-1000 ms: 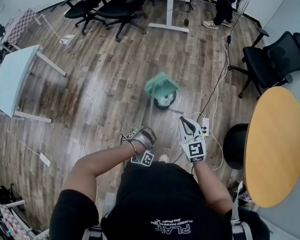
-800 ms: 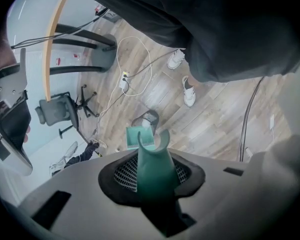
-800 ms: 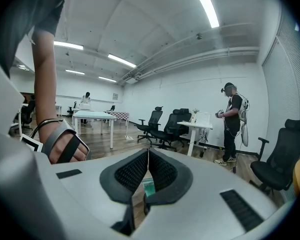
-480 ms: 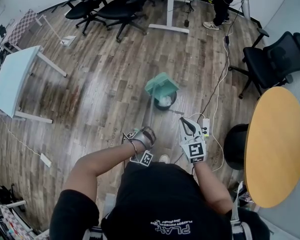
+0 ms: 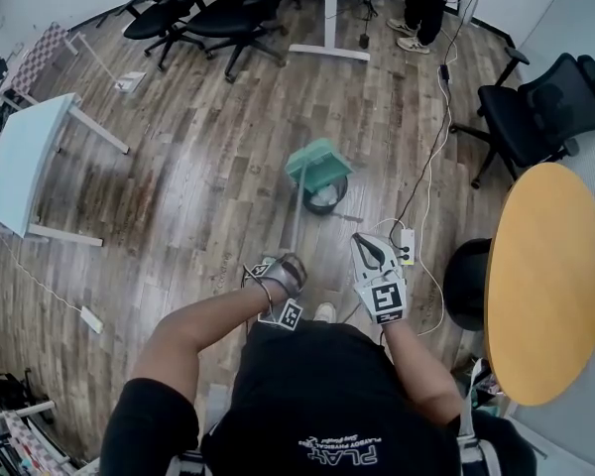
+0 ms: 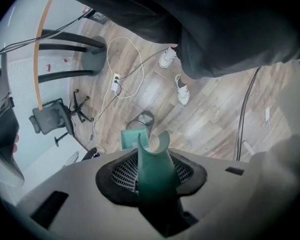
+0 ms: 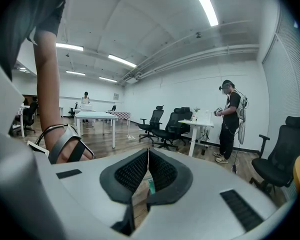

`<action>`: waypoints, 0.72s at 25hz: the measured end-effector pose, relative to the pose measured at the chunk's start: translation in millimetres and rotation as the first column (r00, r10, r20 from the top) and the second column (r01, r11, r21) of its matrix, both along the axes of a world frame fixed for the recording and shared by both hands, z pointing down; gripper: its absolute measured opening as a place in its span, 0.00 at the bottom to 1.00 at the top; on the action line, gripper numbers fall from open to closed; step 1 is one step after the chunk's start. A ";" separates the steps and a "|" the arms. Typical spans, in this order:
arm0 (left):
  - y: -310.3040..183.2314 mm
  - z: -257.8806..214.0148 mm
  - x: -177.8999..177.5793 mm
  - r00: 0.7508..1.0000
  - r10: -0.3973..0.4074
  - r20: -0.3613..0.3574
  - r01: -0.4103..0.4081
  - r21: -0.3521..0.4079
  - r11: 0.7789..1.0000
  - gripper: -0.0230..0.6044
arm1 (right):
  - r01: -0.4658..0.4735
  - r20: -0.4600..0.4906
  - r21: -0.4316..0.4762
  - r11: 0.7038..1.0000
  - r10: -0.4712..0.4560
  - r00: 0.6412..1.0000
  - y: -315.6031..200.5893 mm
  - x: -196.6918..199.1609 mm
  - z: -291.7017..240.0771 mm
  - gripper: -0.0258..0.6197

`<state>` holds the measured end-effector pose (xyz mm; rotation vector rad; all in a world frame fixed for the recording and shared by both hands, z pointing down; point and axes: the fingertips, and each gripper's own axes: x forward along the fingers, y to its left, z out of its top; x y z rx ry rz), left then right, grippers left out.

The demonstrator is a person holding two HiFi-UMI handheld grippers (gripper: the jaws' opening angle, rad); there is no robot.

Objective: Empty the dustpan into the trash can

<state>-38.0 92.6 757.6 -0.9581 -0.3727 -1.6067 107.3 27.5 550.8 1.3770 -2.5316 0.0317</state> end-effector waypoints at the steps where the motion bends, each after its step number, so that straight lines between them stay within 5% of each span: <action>1: 1.2 -0.6 0.0 1.000 -0.006 -0.003 0.006 -0.003 1.000 0.28 | -0.001 -0.002 0.000 1.000 0.001 1.000 0.4 0.9 0.1 0.08; 5: 2.8 -3.3 -2.6 0.998 -0.040 -0.038 0.039 -0.021 0.999 0.28 | -0.005 0.004 0.009 1.000 0.005 1.000 -0.2 0.9 -2.8 0.08; 13: -12.0 -11.7 18.2 0.968 -0.126 -0.215 0.108 -0.096 0.990 0.22 | -0.010 0.008 0.008 1.000 0.010 1.000 -1.5 4.1 -2.9 0.08; 18: -33.6 -41.4 28.7 0.897 -0.277 -0.345 0.234 -0.162 0.959 0.19 | -0.023 0.007 -0.002 1.000 0.023 1.000 3.7 12.0 3.0 0.08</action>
